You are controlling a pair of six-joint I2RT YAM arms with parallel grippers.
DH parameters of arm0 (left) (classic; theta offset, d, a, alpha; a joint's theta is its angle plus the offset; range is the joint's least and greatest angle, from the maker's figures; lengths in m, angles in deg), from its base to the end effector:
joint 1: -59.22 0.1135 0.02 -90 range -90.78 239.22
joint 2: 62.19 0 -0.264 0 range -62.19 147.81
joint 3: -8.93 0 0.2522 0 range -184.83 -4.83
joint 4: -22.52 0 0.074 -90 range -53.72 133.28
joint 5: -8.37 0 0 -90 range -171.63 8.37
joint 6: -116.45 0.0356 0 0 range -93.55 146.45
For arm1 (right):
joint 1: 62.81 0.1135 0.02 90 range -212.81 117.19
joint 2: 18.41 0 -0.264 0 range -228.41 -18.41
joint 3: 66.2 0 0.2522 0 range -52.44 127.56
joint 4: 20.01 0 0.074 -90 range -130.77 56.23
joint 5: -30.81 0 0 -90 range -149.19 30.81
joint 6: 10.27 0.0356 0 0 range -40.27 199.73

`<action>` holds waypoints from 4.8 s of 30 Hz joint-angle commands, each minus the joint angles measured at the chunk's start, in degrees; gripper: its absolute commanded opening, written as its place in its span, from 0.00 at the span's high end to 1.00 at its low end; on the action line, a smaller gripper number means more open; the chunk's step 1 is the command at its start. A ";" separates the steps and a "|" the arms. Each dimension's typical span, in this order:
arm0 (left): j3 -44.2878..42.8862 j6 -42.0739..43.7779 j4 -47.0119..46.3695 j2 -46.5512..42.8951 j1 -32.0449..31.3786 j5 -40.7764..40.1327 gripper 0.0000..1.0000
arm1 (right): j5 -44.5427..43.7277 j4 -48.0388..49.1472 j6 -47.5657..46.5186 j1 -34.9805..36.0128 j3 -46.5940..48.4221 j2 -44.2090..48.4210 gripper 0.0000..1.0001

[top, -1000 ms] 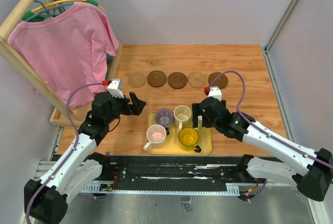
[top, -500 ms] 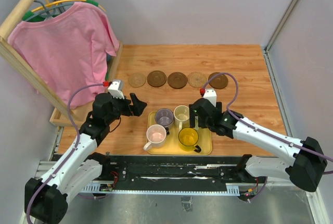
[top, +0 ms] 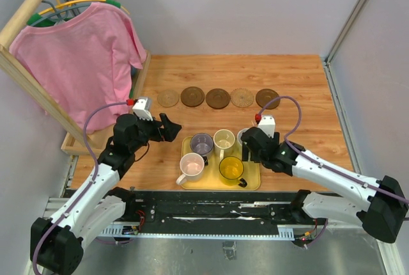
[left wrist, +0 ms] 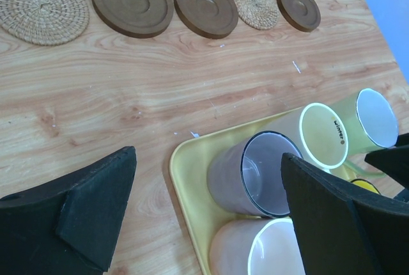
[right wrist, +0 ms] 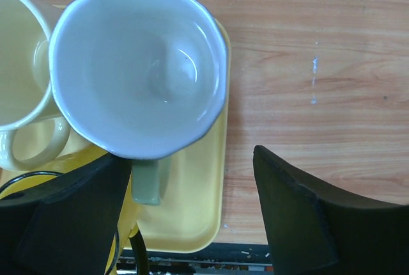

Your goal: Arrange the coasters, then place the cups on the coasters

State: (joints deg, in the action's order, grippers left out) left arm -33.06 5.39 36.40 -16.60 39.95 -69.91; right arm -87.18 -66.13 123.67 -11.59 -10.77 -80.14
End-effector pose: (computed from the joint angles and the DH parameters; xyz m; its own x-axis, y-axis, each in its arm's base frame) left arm 0.1777 -0.0698 0.2536 -0.4464 -0.2167 -0.8682 0.3703 0.8385 -0.3997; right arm 0.1445 0.1532 0.2348 -0.7107 0.0937 -0.6972 -0.0222 0.9876 0.1554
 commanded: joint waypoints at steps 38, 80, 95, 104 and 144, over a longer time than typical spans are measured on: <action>1.29 -1.20 -1.09 -2.77 -0.32 -0.95 0.01 | 6.32 2.30 -12.31 0.77 -1.72 -0.59 0.47; 1.77 -1.53 -1.01 -2.45 -0.30 -1.61 0.01 | 7.90 4.84 -14.31 -1.01 -3.52 -4.32 0.57; 2.01 -1.63 -1.00 -2.58 -0.27 -2.22 0.01 | 7.86 4.82 -15.00 -1.38 -2.29 -5.77 0.59; 2.03 -1.98 -1.00 -2.73 -0.30 -2.15 0.01 | 7.97 4.85 -15.83 -1.43 -1.31 -6.10 0.63; 1.63 -2.48 -4.88 -0.31 -0.27 -2.41 0.01 | 10.78 17.79 -34.86 -23.02 4.20 0.95 0.99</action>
State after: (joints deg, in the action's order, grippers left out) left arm -31.45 3.16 35.50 -18.07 39.95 -71.79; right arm -78.72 -58.31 95.26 -27.54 -10.60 -78.66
